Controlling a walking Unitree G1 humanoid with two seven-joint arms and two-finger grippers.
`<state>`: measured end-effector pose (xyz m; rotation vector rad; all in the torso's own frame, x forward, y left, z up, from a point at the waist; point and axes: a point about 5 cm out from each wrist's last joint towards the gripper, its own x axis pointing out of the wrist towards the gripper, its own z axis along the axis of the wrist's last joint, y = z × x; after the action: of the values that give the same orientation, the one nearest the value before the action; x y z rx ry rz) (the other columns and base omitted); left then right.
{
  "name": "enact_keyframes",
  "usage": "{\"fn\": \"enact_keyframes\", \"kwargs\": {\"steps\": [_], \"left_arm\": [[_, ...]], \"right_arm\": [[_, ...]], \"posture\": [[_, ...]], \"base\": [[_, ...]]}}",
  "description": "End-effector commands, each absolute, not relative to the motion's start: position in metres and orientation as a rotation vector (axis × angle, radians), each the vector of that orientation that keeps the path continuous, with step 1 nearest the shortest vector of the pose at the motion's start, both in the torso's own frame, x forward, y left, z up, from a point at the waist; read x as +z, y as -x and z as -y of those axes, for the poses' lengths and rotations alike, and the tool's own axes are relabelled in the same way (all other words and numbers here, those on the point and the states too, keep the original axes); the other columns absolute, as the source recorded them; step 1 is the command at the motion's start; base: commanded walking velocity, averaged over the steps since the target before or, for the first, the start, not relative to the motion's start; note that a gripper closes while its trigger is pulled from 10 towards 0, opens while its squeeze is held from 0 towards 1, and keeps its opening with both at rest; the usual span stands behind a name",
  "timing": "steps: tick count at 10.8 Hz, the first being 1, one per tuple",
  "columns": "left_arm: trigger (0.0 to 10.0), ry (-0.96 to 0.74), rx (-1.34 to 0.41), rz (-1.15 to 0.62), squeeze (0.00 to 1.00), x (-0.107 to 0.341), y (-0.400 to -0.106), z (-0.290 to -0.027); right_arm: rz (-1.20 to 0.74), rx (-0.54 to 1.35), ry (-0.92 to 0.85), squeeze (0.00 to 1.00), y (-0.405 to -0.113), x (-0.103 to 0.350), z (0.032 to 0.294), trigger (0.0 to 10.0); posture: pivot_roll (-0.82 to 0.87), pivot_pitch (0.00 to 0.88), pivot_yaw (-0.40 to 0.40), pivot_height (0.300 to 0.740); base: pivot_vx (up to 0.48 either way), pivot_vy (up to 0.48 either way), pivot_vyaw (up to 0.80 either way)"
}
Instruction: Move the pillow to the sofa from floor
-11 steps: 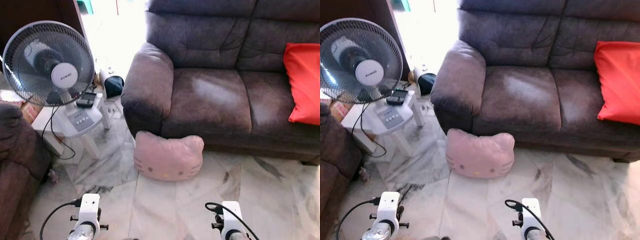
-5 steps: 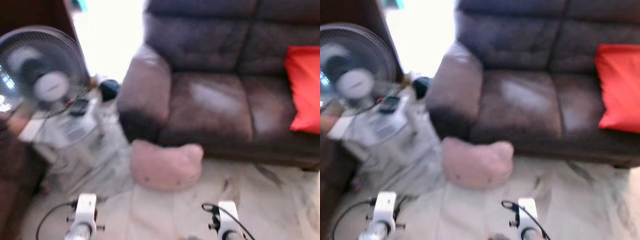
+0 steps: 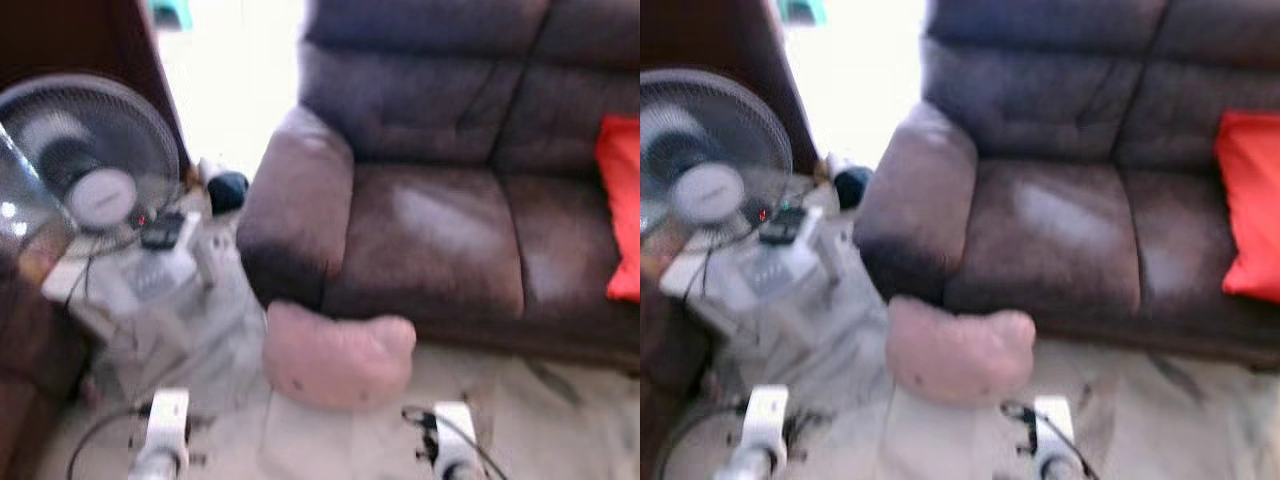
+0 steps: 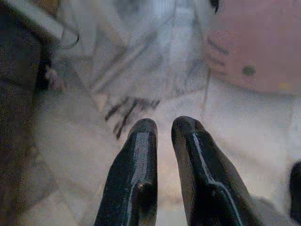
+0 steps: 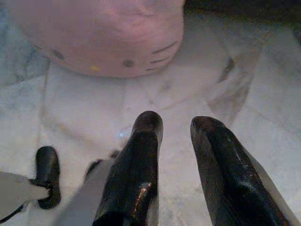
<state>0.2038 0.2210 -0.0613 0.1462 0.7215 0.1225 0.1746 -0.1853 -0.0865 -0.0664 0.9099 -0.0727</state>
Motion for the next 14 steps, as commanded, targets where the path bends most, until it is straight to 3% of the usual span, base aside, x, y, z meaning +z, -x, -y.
{"fn": "enact_keyframes", "kwargs": {"steps": [1,11,14], "left_arm": [[10.0,-0.138,0.102,-0.750,0.00,-0.0664,-0.1985,-0.2137],[10.0,-0.136,0.103,-0.743,0.00,-0.0648,-0.2014,-0.2142],[10.0,-0.139,0.103,-0.738,0.00,-0.0638,-0.2032,-0.2140]], "right_arm": [[-0.935,-0.096,0.076,0.00,-0.1681,-0.0886,0.1942,10.0],[-0.922,-0.087,0.068,0.00,-0.1728,-0.0866,0.1933,10.0],[-0.932,-0.071,0.083,0.00,-0.1714,-0.0879,0.1893,10.0]], "posture": [[0.04,0.090,-0.020,0.740],[0.04,0.092,-0.020,0.740],[0.03,0.093,-0.019,0.740]], "base": [[0.304,0.000,0.00],[0.296,0.000,-0.07],[0.000,0.000,0.00]]}}
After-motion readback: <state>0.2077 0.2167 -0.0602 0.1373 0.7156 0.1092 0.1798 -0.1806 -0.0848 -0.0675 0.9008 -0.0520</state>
